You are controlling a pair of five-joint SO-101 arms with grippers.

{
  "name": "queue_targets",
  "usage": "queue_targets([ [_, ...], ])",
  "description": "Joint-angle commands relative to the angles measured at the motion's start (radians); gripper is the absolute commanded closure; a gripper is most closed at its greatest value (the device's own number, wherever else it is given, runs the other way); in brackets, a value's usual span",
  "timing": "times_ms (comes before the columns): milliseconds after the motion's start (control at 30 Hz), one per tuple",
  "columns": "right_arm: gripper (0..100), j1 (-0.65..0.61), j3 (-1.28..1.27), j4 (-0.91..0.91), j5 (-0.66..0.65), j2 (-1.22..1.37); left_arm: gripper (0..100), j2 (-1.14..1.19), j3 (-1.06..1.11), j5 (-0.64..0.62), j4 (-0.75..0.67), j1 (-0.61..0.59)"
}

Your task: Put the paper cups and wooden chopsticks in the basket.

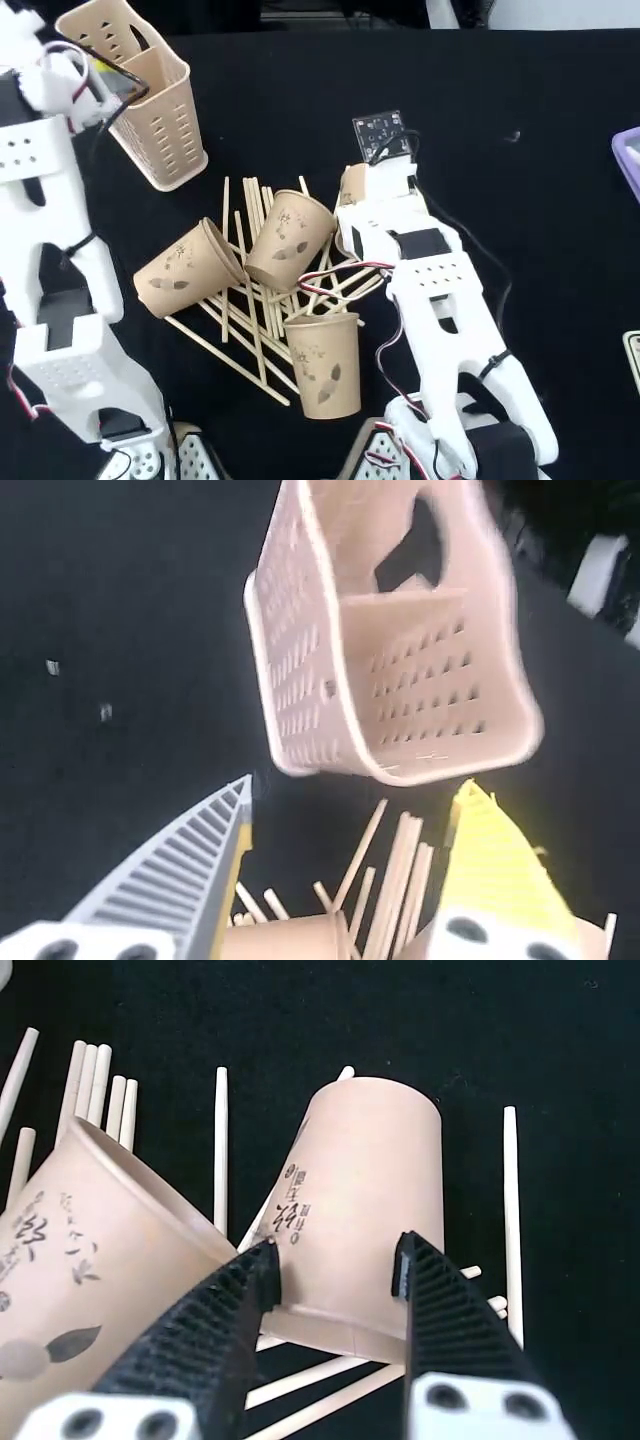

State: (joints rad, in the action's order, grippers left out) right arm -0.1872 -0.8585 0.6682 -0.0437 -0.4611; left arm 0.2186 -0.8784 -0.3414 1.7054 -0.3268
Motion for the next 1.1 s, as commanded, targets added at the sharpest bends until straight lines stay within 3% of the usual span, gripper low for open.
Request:
queue_targets([
  [0,80.5,-0.012,-0.002,-0.015,0.003,0.001,70,-0.051,0.081,-0.005,-0.066,0.012],
  [533,80.5,-0.012,-0.002,-0.015,0.003,0.001,85,-0.051,0.424,-0.012,-0.342,0.022],
  [767,80.5,-0.012,-0.002,-0.015,0.003,0.001,85,-0.061,0.395,-0.012,-0.347,0.022],
  [867,80.5,-0.012,-0.002,-0.015,0.002,0.002,78,-0.061,0.326,-0.015,-0.318,0.022],
  [1067,80.5,-0.012,-0.002,-0.015,0.002,0.005,71,-0.052,0.171,-0.143,-0.249,0.016],
])
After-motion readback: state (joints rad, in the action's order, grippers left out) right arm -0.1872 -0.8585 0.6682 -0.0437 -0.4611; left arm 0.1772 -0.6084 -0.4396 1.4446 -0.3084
